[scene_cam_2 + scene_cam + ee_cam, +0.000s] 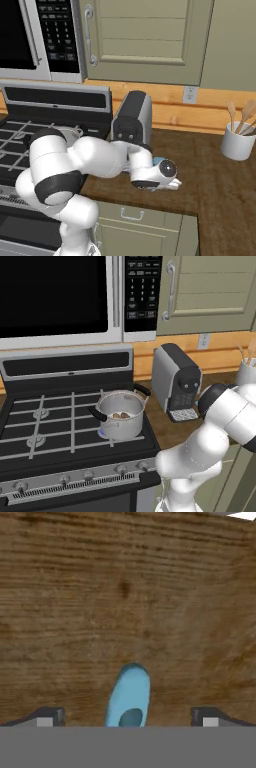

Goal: Put the sweet potato and mushroom in the pot. Retrieve the spatula and lightly stir the vegetables in the pot.

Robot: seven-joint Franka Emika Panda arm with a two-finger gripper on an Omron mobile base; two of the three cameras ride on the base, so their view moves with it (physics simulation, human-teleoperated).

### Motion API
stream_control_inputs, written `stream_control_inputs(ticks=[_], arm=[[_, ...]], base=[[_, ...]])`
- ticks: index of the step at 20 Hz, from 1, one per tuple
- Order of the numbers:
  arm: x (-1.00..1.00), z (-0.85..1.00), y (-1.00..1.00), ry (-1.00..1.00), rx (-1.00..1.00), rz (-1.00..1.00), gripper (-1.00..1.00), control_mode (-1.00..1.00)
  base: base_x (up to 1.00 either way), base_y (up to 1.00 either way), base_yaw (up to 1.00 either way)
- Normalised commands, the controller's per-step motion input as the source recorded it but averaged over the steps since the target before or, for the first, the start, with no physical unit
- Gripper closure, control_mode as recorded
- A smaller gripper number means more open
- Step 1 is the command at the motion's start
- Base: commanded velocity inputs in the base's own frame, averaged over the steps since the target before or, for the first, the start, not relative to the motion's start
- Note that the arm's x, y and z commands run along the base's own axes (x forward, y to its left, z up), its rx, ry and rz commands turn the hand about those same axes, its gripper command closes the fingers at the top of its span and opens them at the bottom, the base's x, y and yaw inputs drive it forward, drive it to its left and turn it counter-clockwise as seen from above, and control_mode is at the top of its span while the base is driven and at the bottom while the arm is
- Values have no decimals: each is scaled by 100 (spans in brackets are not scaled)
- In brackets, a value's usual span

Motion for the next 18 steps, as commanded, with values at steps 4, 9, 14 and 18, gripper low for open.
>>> stream_control_inputs(ticks=[4, 9, 14, 18], arm=[[0, -18, 0, -7, -14, -1, -100, -100], [0, -23, 0, -6, -14, -1, -100, -100], [0, -62, 1, -5, -17, -2, -100, -100], [-1, -86, 13, -5, -19, -4, 100, -100]], base=[[0, 0, 0], [0, 0, 0], [0, 0, 0], [0, 0, 0]])
